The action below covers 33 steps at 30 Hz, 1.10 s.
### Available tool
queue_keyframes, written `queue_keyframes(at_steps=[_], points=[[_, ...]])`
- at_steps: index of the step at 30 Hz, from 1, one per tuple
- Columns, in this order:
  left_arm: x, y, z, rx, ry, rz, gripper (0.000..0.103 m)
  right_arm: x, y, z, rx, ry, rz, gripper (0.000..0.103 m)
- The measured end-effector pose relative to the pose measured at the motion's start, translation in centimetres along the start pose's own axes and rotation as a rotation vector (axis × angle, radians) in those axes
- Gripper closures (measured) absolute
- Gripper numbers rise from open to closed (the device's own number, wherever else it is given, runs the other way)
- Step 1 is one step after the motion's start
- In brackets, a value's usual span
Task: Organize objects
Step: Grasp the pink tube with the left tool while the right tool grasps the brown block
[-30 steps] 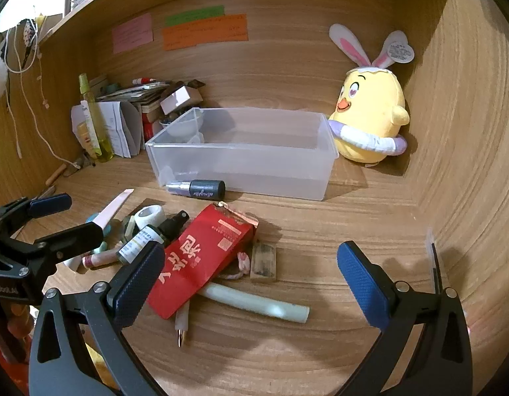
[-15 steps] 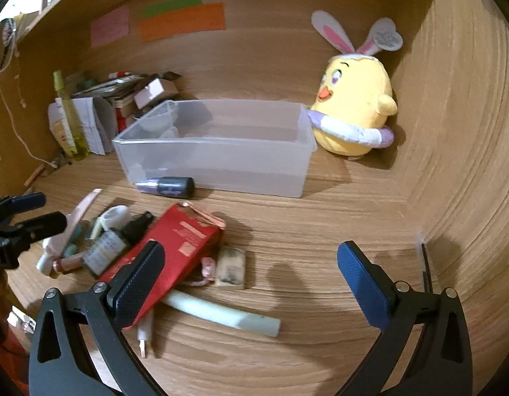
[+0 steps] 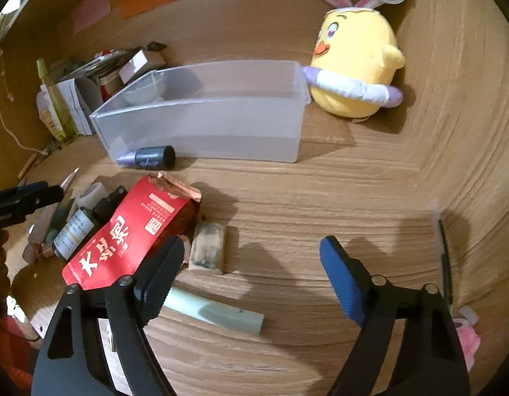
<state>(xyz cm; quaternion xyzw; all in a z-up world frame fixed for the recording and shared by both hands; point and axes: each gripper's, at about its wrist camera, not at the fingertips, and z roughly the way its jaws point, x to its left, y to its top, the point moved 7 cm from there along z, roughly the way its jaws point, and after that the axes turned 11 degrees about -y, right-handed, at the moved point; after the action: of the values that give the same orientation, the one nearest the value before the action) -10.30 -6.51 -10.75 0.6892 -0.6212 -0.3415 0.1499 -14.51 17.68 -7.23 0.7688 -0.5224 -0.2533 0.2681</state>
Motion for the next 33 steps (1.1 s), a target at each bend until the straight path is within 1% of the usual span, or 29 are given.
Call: queue_keyframes(at_steps=[2, 4, 6, 7, 9, 13, 14, 15, 17, 19, 21, 22, 25, 27, 28, 29, 33], points=[[0.1, 0.0, 0.5, 0.014, -0.005, -0.002, 0.029, 0.4, -0.1, 0.1, 0.007, 0.005, -0.017, 0.027], [0.2, 0.0, 0.9, 0.028, -0.013, -0.006, 0.035, 0.8, 0.0, 0.4, 0.016, 0.005, -0.033, 0.03], [0.2, 0.0, 1.3, 0.041, -0.023, -0.009, 0.041, 0.9, 0.0, 0.8, 0.026, -0.001, -0.043, 0.037], [0.2, 0.0, 1.4, 0.045, -0.027, -0.011, 0.043, 0.9, 0.0, 1.0, 0.032, 0.0, -0.047, 0.039], [0.1, -0.1, 1.6, 0.048, -0.033, -0.009, 0.05, 1.1, 0.0, 1.4, 0.045, 0.005, -0.054, 0.044], [0.3, 0.1, 1.9, 0.048, -0.041, -0.015, 0.057, 1.5, 0.2, 1.6, 0.049, 0.014, -0.064, 0.045], [0.3, 0.1, 1.9, 0.047, -0.041, -0.015, 0.061, 1.6, 0.2, 1.6, 0.048, 0.014, -0.069, 0.045], [0.3, 0.1, 1.9, 0.045, -0.041, -0.014, 0.066, 1.7, 0.2, 1.7, 0.051, 0.009, -0.073, 0.045], [0.3, 0.1, 1.8, 0.041, -0.04, -0.011, 0.072, 2.0, 0.1, 2.0, 0.058, 0.008, -0.083, 0.045], [0.3, 0.1, 1.8, 0.036, -0.042, -0.016, 0.073, 2.1, 0.0, 2.5, 0.072, -0.005, -0.093, 0.045], [0.5, 0.1, 1.6, 0.024, -0.043, -0.027, 0.073, 2.3, -0.1, 2.5, 0.073, 0.003, -0.1, 0.052], [0.7, 0.1, 1.4, 0.017, -0.044, -0.035, 0.073, 2.3, 0.0, 2.6, 0.071, 0.0, -0.102, 0.054], [0.9, 0.2, 0.9, 0.002, -0.053, -0.054, 0.073, 2.2, 0.1, 2.6, 0.068, 0.0, -0.097, 0.064], [0.9, 0.3, 0.4, -0.011, -0.061, -0.063, 0.073, 2.1, 0.2, 2.6, 0.067, -0.002, -0.096, 0.076], [0.8, 0.5, 0.0, -0.022, -0.063, -0.062, 0.073, 2.1, 0.2, 2.6, 0.066, -0.002, -0.096, 0.08], [0.6, 0.6, -0.3, -0.029, -0.064, -0.06, 0.073, 2.1, 0.2, 2.6, 0.065, -0.005, -0.095, 0.081], [-0.2, 1.3, -2.1, -0.071, -0.07, -0.037, 0.073, 1.7, 0.2, 2.5, 0.056, -0.003, -0.073, 0.081]])
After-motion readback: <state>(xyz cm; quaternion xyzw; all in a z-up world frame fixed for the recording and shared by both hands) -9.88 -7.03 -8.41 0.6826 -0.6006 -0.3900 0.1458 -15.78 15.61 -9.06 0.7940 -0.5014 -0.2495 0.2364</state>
